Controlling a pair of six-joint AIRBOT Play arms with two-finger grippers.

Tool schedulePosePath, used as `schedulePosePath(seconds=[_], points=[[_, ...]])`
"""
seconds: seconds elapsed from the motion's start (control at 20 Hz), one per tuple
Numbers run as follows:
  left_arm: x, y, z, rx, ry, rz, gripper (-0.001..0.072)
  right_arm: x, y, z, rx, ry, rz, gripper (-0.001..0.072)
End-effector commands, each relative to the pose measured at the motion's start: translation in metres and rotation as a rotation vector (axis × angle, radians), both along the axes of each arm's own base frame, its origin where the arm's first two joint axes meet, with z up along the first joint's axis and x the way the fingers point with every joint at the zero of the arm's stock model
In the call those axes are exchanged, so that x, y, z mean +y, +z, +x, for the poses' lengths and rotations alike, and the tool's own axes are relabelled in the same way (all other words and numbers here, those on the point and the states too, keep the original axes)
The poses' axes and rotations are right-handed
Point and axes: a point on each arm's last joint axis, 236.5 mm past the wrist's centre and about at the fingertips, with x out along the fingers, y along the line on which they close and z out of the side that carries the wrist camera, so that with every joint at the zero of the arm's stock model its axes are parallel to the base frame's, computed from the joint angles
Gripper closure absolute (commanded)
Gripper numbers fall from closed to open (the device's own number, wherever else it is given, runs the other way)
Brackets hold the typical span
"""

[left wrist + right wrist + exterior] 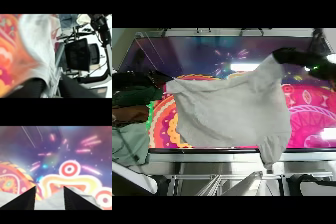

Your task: Fold the shirts.

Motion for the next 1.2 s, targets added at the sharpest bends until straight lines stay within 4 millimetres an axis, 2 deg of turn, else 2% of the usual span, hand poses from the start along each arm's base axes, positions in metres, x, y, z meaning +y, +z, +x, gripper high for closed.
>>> schedulePosePath(seconds=[0.0,0.1,0.25,0.3,0.35,0.4,0.5,0.65,0.7,0.75,0.85,1.0,1.15], points=[[0.021,-0.037,0.032,0.144,0.04,-0.081,0.0366,-0.022,-0.031,0.014,0.074,-0.088,0.036,0.0323],[0.037,-0.008,0.046,0.092,0.081,-0.156,0.0366,-0.04,-0.011,-0.001,0.09,-0.072,0.082,0.0323],[0.057,0.028,0.037,0.073,0.043,-0.165,0.0366,-0.068,0.008,-0.045,0.194,0.002,0.181,0.0328],[0.06,0.038,0.035,0.078,0.053,-0.16,0.0366,-0.079,0.007,-0.064,0.256,0.021,0.203,0.0333],[0.06,0.048,0.03,0.069,0.058,-0.156,0.0366,-0.091,0.001,-0.085,0.326,0.038,0.215,0.0382],[0.059,0.053,0.023,0.064,0.059,-0.136,0.0366,-0.103,-0.011,-0.109,0.399,0.037,0.231,0.039],[0.052,0.039,-0.004,0.123,0.038,-0.016,0.0366,-0.127,-0.043,-0.154,0.523,-0.016,0.253,0.039],[0.047,-0.009,-0.079,0.315,-0.029,0.224,0.0366,-0.172,-0.111,-0.222,0.71,-0.24,0.249,0.0382],[0.047,-0.022,-0.105,0.381,-0.044,0.279,0.0366,-0.186,-0.136,-0.244,0.782,-0.348,0.266,0.0242],[0.049,-0.035,-0.129,0.445,-0.049,0.327,0.0366,-0.19,-0.156,-0.263,0.843,-0.402,0.279,0.0163],[0.056,-0.06,-0.172,0.56,-0.037,0.41,0.0368,-0.181,-0.189,-0.3,0.988,-0.432,0.3,0.0164],[0.072,-0.101,-0.217,0.643,0.036,0.562,0.0367,-0.158,-0.212,-0.314,1.051,-0.429,0.317,0.0164],[0.075,-0.122,-0.232,0.671,0.124,0.583,0.0366,-0.135,-0.231,-0.307,1.059,-0.377,0.27,0.0167]])
